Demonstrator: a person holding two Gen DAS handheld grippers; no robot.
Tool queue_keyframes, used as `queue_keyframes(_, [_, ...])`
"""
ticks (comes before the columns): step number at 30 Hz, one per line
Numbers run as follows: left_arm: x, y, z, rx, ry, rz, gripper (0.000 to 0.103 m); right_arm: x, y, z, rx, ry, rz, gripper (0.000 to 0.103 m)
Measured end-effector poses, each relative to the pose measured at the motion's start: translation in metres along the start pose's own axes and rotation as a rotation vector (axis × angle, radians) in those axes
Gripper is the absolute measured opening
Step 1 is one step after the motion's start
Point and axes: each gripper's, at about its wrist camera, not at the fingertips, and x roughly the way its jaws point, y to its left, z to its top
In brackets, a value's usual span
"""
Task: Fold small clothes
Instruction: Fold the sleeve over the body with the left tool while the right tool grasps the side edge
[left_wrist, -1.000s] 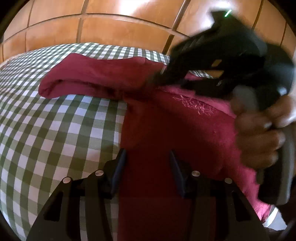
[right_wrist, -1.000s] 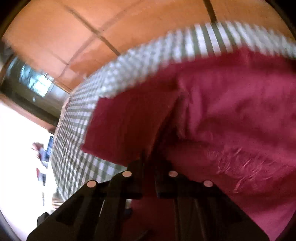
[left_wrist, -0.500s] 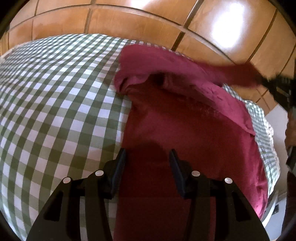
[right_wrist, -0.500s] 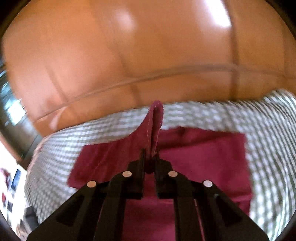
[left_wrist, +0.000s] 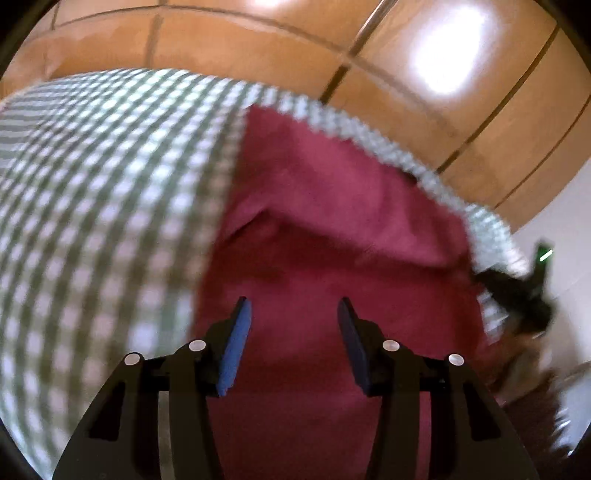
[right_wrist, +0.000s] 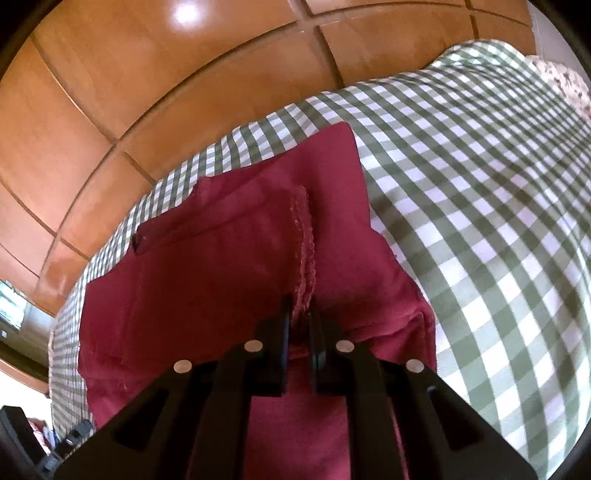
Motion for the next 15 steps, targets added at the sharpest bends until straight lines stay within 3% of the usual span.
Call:
queue_keyframes(1, [0.003, -0.006, 0.008, 0.007, -0.016, -0.046, 0.048, 0.001, 0.002, -0.002, -0.002, 0.000, 0.001, 0.008])
queue_keyframes(3, [0.012, -0.013, 0.022, 0.019, -0.044, -0.060, 0.070, 0.000, 0.003, -0.001, 0.003, 0.002, 0.010, 0.008])
queue_keyframes(5, [0.030, -0.006, 0.041, -0.011, -0.078, 0.026, 0.069, -0.001, 0.007, 0.001, 0.011, 0.004, 0.020, 0.008])
queue_keyframes(6, [0.042, 0.005, 0.049, -0.052, -0.061, 0.114, 0.057, -0.001, 0.006, 0.001, 0.015, 0.005, 0.026, 0.007])
queue_keyframes(8, [0.057, 0.028, 0.055, -0.135, -0.009, 0.171, 0.028, -0.001, 0.004, 0.000, 0.015, 0.000, 0.030, 0.006])
queue_keyframes(10, [0.060, 0.042, 0.051, -0.176, 0.000, 0.145, 0.023, 0.001, 0.004, -0.002, 0.006, -0.004, 0.027, 0.007])
queue_keyframes(13, [0.054, 0.039, 0.039, -0.120, 0.017, 0.177, 0.023, -0.003, 0.008, -0.001, -0.015, -0.007, 0.010, 0.009])
queue_keyframes(15, [0.042, 0.038, 0.031, -0.100, 0.007, 0.165, 0.023, -0.011, 0.014, 0.000, -0.044, -0.016, -0.026, 0.019])
